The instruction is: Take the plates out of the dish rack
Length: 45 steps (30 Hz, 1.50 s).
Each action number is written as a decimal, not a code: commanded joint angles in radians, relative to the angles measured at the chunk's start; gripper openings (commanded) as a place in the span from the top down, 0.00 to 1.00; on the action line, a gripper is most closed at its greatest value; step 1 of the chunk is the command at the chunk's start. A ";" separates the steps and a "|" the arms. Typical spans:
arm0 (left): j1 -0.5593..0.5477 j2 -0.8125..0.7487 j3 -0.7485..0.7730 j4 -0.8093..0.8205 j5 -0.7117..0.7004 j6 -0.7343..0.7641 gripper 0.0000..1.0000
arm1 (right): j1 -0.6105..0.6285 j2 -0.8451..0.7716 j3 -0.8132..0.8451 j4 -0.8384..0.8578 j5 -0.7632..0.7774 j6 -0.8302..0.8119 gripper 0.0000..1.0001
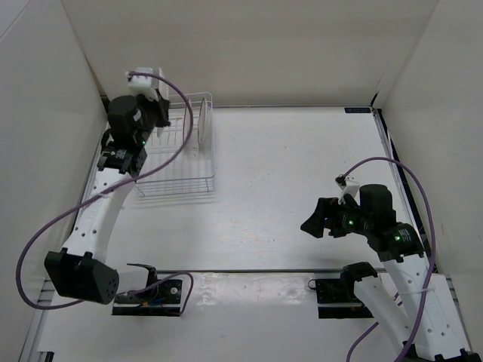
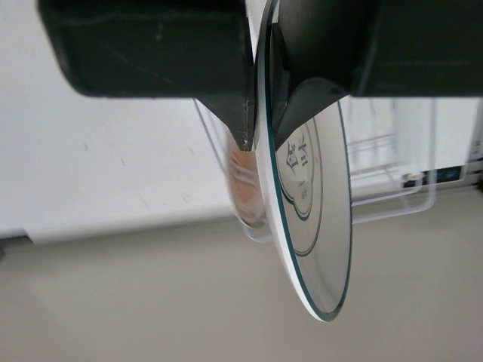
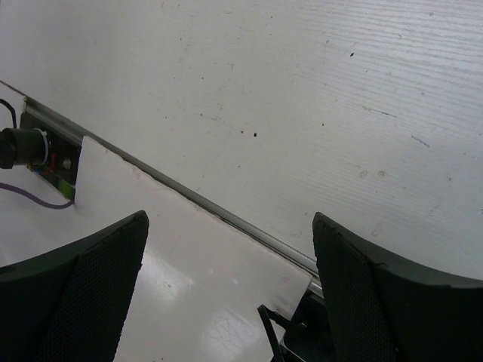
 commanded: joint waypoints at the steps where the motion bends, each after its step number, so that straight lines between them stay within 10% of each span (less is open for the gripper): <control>1: -0.157 -0.096 -0.085 0.019 0.109 0.097 1.00 | 0.004 -0.005 0.010 0.030 0.008 -0.014 0.10; 11: -0.892 0.068 -0.139 -0.042 -0.266 0.509 1.00 | 0.001 0.011 0.124 -0.103 0.225 0.029 0.10; 27: -1.244 0.372 -0.400 0.134 -0.621 0.481 1.00 | 0.001 -0.158 0.299 -0.295 0.612 0.090 0.10; 38: -1.457 0.489 -0.315 -0.074 -0.716 0.234 0.95 | 0.003 -0.169 0.263 -0.312 0.661 0.069 0.10; 40: -1.497 0.486 -0.312 -0.108 -0.730 0.191 0.84 | 0.004 -0.173 0.253 -0.308 0.672 0.061 0.10; 42: -1.497 0.473 -0.317 -0.123 -0.722 0.173 0.51 | 0.004 -0.169 0.247 -0.302 0.677 0.060 0.10; 45: -1.496 0.478 -0.320 -0.166 -0.708 0.128 0.36 | 0.004 -0.167 0.240 -0.291 0.677 0.052 0.10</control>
